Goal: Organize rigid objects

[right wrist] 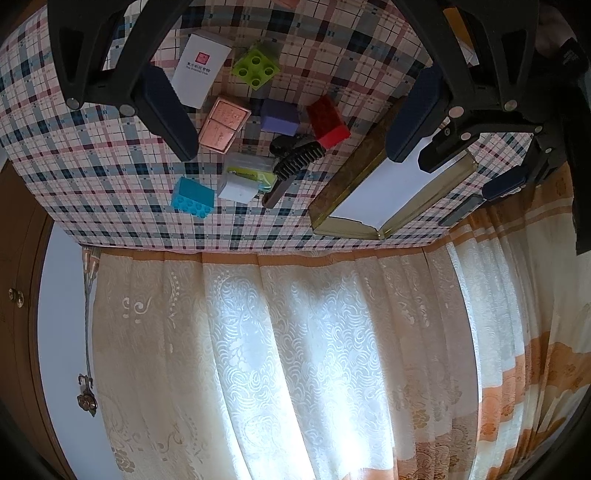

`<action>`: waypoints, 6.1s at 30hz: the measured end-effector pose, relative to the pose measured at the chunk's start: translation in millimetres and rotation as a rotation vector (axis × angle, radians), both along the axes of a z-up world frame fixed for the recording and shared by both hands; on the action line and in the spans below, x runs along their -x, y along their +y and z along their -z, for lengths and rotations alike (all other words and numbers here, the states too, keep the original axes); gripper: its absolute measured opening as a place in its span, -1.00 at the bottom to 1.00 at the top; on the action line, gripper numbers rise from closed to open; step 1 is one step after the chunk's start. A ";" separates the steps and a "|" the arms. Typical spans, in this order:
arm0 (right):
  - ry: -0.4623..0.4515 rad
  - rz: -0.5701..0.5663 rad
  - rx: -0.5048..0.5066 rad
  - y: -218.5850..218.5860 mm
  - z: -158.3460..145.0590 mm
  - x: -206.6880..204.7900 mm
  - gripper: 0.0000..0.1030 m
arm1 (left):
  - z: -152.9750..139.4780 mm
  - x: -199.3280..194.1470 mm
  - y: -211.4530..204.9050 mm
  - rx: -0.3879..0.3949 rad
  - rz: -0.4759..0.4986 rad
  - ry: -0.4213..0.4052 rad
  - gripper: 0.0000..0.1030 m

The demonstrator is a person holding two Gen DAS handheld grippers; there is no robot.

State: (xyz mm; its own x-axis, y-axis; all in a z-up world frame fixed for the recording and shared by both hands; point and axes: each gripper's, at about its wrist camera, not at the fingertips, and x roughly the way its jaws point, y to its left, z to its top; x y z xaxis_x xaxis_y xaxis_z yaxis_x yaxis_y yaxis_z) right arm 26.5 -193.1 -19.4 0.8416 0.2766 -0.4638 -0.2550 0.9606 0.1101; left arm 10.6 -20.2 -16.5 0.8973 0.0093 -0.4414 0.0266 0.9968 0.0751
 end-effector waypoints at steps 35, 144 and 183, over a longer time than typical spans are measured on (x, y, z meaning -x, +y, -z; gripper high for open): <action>0.157 0.278 -0.061 -111.2 76.5 -18.3 0.99 | 54.3 -17.9 -94.5 -0.047 0.224 0.112 0.99; -0.286 0.236 0.032 -66.1 73.6 21.7 -0.16 | 66.9 -20.9 -52.6 0.054 0.174 -0.043 -0.41; -0.316 0.129 0.100 -3.4 77.5 36.7 -0.15 | 64.1 -3.0 -6.5 0.067 0.072 -0.163 -0.41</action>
State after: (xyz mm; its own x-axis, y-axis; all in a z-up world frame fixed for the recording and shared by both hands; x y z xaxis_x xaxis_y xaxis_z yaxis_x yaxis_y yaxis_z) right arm -10.2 -196.5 -96.9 0.9729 0.1253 -0.1943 -0.1375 0.9892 -0.0507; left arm 13.5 -26.7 -80.6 0.9543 -0.0817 -0.2875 0.0906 0.9957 0.0180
